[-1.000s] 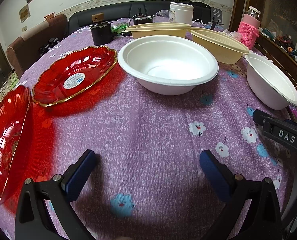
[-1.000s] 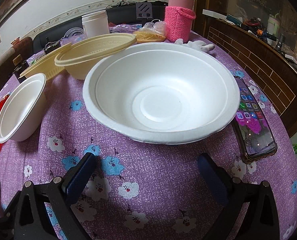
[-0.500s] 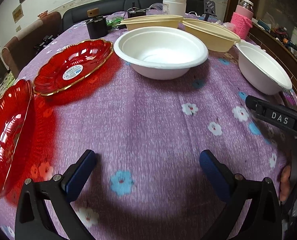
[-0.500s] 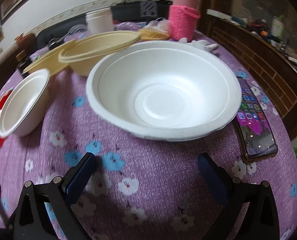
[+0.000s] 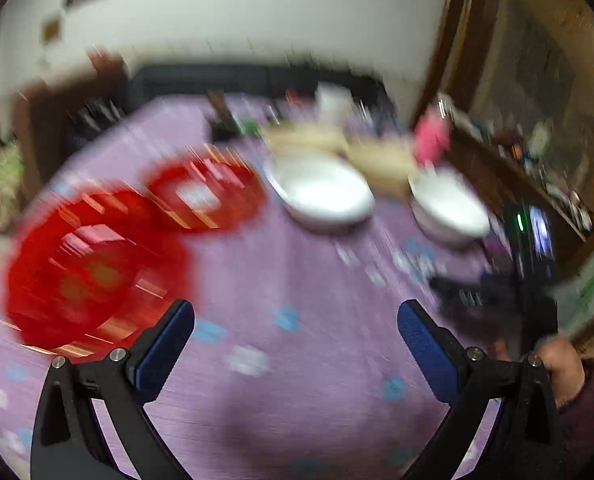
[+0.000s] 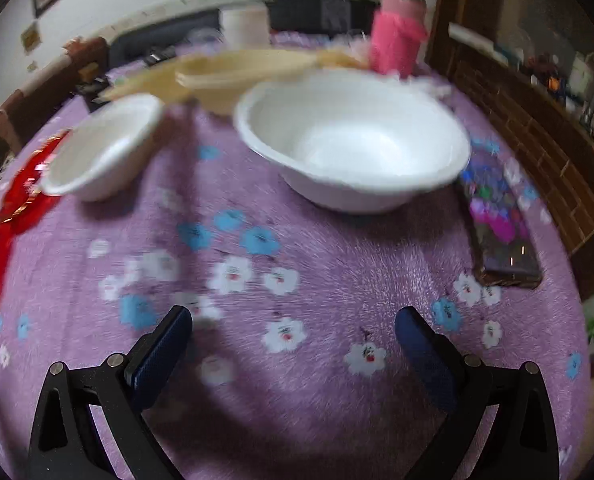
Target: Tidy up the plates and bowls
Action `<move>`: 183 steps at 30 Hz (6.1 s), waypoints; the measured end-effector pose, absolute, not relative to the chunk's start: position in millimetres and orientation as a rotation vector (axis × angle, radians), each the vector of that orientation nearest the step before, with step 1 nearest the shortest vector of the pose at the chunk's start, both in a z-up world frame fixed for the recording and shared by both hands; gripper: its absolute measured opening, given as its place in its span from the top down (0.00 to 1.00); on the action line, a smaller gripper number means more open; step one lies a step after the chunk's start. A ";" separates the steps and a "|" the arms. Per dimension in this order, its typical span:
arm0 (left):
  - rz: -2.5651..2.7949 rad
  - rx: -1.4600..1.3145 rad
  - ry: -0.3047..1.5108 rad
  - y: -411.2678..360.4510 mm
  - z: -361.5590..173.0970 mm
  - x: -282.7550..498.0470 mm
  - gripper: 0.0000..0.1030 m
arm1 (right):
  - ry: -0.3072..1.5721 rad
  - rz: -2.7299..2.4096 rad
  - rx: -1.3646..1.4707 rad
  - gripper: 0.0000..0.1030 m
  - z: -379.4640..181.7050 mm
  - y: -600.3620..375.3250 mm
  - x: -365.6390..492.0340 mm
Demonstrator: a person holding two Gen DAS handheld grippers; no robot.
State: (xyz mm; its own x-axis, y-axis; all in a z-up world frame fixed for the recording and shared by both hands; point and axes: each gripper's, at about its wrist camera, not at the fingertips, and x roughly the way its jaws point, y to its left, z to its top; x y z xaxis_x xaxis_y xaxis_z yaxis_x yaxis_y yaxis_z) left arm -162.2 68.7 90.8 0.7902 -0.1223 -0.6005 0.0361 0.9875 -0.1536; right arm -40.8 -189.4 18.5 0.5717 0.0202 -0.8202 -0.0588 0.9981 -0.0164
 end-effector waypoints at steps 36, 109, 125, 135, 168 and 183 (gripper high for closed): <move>0.207 -0.420 0.961 328.0 38.2 -101.2 0.18 | 1.049 0.569 0.015 0.48 24.0 90.9 -28.8; 0.002 -0.236 1.151 290.3 77.1 78.0 0.36 | 1.035 0.501 0.431 0.57 0.7 34.4 83.2; -0.055 -0.017 1.295 218.3 25.8 152.0 0.57 | 1.032 0.528 0.473 0.77 -6.1 27.0 91.7; 0.030 0.001 1.164 232.3 90.6 103.7 0.68 | 0.937 0.611 0.431 0.79 28.5 37.5 70.6; 0.166 -0.079 1.062 253.1 89.8 -120.7 0.39 | 1.000 0.701 0.052 0.55 40.3 92.4 -73.9; 0.172 -0.251 0.999 285.2 83.9 -171.5 0.31 | 0.967 0.730 0.012 0.51 66.8 60.8 -92.3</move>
State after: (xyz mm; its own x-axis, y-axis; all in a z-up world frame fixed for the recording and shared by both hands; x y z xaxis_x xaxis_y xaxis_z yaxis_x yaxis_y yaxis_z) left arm -171.5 285.2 83.9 0.5312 0.0281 -0.8468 -0.2566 0.9578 -0.1292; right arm -92.3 60.8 66.8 0.3514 0.5688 -0.7436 -0.5588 0.7647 0.3208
